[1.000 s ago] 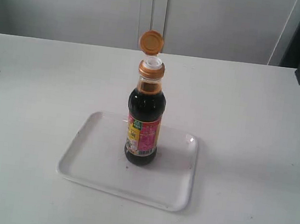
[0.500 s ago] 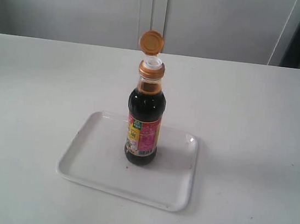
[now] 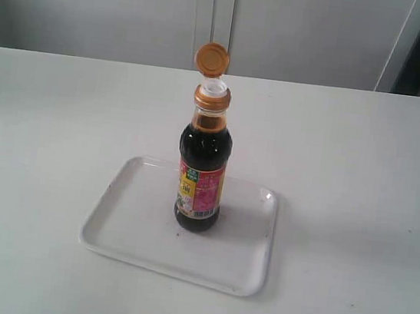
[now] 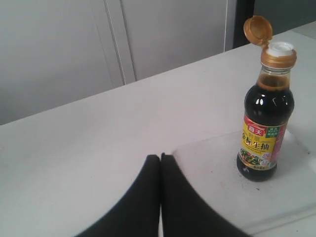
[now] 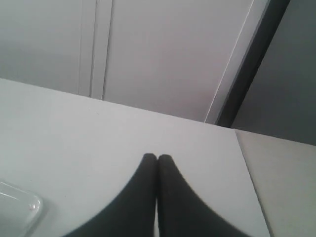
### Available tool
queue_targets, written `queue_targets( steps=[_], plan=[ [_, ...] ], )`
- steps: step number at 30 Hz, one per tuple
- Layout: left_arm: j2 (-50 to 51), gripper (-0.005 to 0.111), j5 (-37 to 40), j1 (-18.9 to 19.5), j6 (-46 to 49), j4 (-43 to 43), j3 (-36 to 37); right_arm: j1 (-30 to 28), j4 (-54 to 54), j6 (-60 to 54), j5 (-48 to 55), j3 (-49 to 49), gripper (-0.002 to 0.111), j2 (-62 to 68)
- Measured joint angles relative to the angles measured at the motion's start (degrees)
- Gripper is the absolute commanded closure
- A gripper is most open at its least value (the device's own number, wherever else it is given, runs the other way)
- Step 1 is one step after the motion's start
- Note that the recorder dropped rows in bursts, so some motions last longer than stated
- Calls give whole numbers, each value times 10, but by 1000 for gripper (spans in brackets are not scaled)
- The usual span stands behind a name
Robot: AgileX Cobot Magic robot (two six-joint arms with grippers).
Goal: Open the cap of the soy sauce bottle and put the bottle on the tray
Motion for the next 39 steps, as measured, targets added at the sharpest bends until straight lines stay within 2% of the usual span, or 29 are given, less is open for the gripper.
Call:
queue_targets(
  steps=[7, 31, 39],
  plan=[
    [-51, 107, -2, 0, -10, -9, 14, 0, 0, 0, -30, 52, 108, -64],
    [-51, 107, 1, 0, -13, -11, 14, 0, 0, 14, -32, 52, 108, -76],
    [-51, 107, 1, 0, 96, -99, 14, 0, 0, 14, -32, 52, 108, -76]
  ],
)
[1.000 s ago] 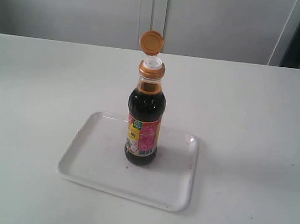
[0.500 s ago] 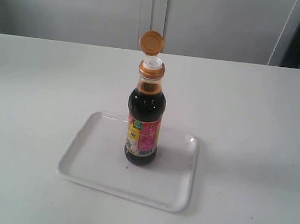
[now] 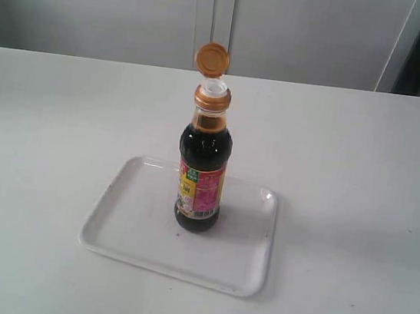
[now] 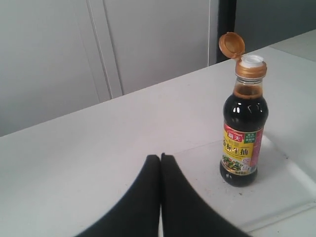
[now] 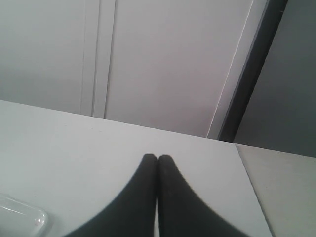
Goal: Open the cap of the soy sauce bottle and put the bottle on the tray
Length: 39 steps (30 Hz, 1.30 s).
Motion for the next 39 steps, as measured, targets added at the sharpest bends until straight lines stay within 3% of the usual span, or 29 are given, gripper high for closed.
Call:
queue_targets(
  steps=[11, 23, 39],
  plan=[
    [-8, 107, -36, 9, 56, -15, 44, 0, 0, 7, 0, 0, 108, 0],
    [-16, 107, -58, 121, 62, -47, 114, 0, 0, 8, 0, 0, 108, 0],
    [-133, 107, -17, 219, 58, -60, 186, 0, 0, 8, 0, 0, 108, 0]
  ],
)
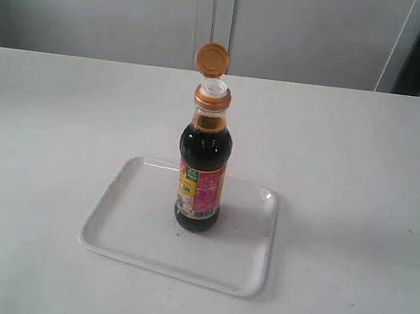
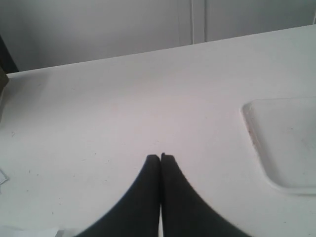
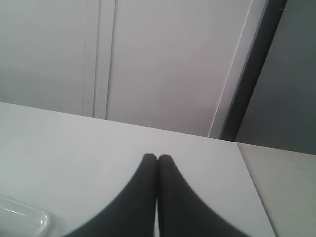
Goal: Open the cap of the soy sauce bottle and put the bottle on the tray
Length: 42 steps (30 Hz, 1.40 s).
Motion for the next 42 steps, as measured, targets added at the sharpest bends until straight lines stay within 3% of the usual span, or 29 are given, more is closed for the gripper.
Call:
queue_targets(
  steps=[8, 21, 42],
  plan=[
    [-22, 107, 5, 33, -15, -2, 26, 0, 0, 0, 0, 0, 108, 0],
    [-53, 107, 8, 34, -36, -5, 74, 0, 0, 0, 0, 0, 108, 0],
    [-53, 107, 50, 34, -27, -5, 74, 0, 0, 0, 0, 0, 108, 0]
  ],
)
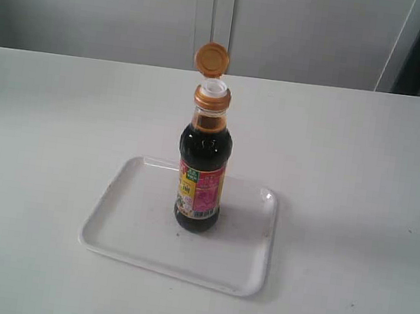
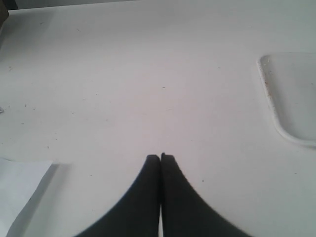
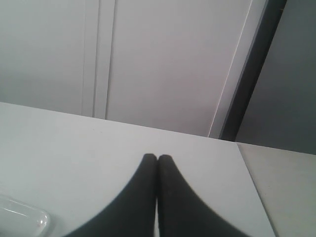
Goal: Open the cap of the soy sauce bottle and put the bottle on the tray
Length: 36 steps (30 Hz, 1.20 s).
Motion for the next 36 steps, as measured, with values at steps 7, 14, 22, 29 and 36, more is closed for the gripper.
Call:
queue_targets(
  steps=[7, 14, 22, 29, 36],
  plan=[
    [0, 107, -2, 0, 5, 0, 0, 0, 0, 0, 0, 0, 108, 0],
    [0, 107, -2, 0, 6, 0, 0, 0, 0, 0, 0, 0, 108, 0],
    [0, 107, -2, 0, 7, 0, 0, 0, 0, 0, 0, 0, 108, 0],
    [0, 107, -4, 0, 7, 0, 0, 0, 0, -2, 3, 0, 108, 0],
    [0, 107, -4, 0, 7, 0, 0, 0, 18, -32, 10, 30, 108, -31]
  ],
)
